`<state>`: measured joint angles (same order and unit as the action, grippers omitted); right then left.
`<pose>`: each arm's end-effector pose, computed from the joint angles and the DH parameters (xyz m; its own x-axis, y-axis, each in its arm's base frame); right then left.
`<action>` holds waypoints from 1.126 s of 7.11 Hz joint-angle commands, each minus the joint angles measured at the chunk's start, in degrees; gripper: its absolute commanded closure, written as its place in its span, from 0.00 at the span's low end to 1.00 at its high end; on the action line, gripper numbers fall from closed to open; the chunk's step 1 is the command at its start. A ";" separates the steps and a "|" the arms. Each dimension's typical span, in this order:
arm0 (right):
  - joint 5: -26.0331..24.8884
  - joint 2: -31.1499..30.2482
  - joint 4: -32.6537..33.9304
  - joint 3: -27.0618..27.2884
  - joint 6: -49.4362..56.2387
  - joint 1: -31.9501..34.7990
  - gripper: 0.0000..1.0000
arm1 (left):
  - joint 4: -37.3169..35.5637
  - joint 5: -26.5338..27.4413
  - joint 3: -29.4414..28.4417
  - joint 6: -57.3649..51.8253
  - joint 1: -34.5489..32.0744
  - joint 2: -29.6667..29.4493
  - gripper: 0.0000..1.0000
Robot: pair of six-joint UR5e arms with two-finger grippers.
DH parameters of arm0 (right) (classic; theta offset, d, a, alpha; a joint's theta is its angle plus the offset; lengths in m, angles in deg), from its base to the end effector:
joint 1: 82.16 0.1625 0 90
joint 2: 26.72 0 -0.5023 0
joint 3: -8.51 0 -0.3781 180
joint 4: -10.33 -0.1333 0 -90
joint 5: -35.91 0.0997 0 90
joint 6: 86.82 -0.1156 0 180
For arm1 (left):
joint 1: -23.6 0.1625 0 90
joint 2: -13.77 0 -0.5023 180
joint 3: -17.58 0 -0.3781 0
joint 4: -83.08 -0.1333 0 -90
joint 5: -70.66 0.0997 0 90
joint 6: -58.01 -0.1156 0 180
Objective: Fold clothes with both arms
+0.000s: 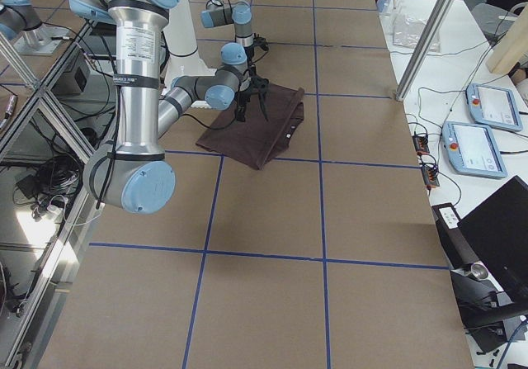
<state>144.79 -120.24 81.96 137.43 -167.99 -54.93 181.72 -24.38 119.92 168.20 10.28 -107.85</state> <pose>-0.3336 -0.2795 0.4291 0.5501 0.1197 0.8264 -0.1178 0.9909 -0.0652 0.6407 -0.2782 0.3185 0.4990 -0.4714 -0.7272 0.3556 0.8766 -0.3243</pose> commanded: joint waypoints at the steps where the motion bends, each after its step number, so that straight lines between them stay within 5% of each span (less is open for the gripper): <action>1: 0.02 0.09 0.00 0.01 0.04 0.10 0.00 | -0.03 0.11 -0.21 0.11 -0.65 -0.11 0.70; 2: 0.02 0.10 0.00 0.01 -0.05 0.10 0.00 | -0.03 0.11 -0.12 -0.15 -1.00 -0.11 1.00; 8: 0.02 0.10 0.00 0.10 -0.05 0.37 0.00 | -0.47 -0.59 -1.86 -8.29 -11.53 -0.20 1.00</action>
<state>144.81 -120.16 81.97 137.57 -168.03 -54.63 181.16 -25.00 119.44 163.37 2.09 -107.97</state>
